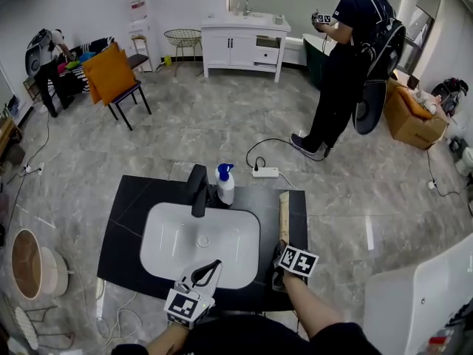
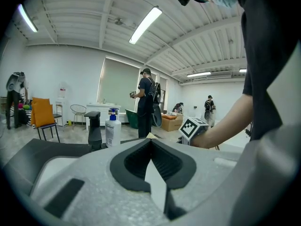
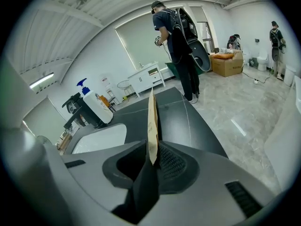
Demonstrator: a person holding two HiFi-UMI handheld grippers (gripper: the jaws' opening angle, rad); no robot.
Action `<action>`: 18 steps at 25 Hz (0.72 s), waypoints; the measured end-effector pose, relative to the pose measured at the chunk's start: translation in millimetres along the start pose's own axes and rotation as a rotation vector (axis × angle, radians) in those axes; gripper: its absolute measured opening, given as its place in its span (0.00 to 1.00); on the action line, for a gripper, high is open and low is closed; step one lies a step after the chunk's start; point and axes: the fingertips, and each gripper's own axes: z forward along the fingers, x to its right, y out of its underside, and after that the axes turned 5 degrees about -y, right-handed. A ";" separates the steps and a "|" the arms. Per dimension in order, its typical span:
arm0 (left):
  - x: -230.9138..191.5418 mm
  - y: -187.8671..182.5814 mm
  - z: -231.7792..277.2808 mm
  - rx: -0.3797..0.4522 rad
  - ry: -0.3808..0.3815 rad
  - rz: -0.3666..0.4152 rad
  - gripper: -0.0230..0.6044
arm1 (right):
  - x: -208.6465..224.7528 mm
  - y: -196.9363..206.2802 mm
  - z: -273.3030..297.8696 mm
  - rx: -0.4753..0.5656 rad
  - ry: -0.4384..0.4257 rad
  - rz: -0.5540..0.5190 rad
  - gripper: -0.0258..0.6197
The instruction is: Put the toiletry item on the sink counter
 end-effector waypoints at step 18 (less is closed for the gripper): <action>17.3 -4.8 5.2 0.016 -0.015 0.000 0.05 | -22.8 -21.9 -61.6 0.134 -0.130 -0.183 0.04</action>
